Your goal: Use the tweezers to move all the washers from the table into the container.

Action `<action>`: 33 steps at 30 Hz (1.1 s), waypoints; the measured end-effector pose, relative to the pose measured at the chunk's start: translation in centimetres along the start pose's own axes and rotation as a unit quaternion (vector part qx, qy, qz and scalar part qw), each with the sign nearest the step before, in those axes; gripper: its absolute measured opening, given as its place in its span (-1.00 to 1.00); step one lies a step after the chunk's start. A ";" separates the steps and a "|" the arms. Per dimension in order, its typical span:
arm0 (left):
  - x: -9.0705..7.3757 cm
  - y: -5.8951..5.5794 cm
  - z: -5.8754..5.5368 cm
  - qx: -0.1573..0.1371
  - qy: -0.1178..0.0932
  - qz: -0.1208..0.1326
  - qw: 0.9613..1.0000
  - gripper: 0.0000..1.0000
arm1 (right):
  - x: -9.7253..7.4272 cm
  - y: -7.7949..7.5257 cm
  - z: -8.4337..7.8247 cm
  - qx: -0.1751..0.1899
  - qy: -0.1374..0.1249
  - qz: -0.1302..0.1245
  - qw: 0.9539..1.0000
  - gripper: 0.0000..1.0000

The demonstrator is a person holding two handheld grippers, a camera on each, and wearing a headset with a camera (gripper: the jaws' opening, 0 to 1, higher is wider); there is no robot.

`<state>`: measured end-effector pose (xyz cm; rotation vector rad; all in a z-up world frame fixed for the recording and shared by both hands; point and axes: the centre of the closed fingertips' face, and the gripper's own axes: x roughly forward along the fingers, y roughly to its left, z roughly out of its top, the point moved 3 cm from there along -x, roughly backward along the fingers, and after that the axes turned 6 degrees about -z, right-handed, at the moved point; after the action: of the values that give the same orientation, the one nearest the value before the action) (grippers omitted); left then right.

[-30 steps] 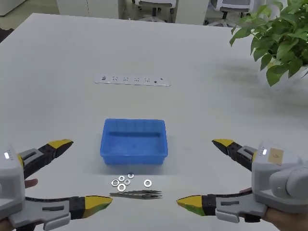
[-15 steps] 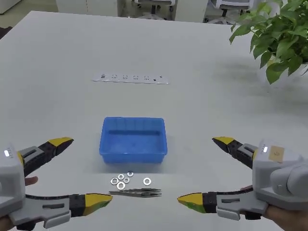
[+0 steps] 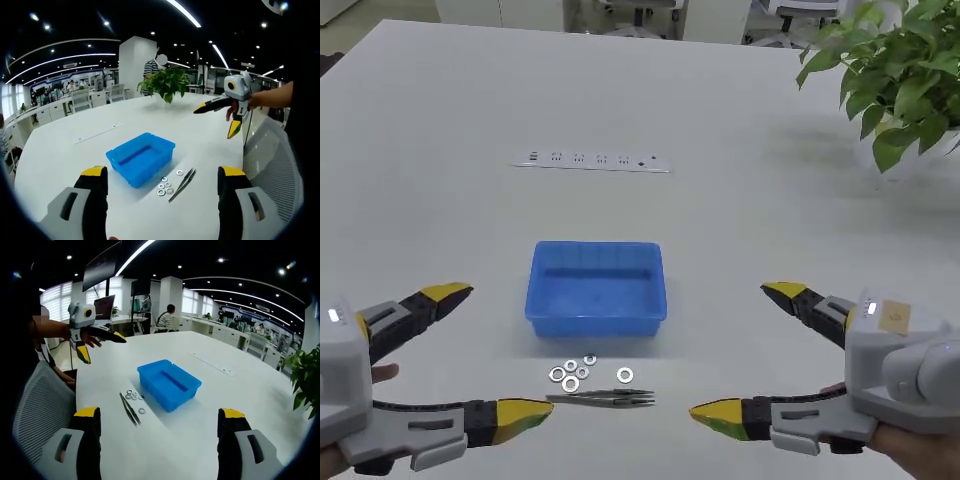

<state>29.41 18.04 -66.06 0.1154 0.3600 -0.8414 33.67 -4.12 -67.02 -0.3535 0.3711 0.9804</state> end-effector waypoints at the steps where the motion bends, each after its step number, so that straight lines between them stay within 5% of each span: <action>1: 0.0 0.0 0.0 0.000 0.000 0.000 1.000 0.94 | 0.0 0.0 0.0 0.000 0.000 0.000 1.000 0.97; 22: 0.1 0.5 0.0 0.009 0.012 -0.011 1.000 0.84 | 0.0 -0.2 -0.1 -0.010 0.010 0.013 1.000 0.89; 33: 0.6 0.5 -0.7 0.018 0.041 -0.047 0.998 0.57 | 0.7 0.0 0.0 -0.042 0.016 0.054 0.998 0.54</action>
<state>29.96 18.11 -66.92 0.1672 0.4307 -0.9389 34.06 -3.60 -67.30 -0.4285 0.3819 1.0991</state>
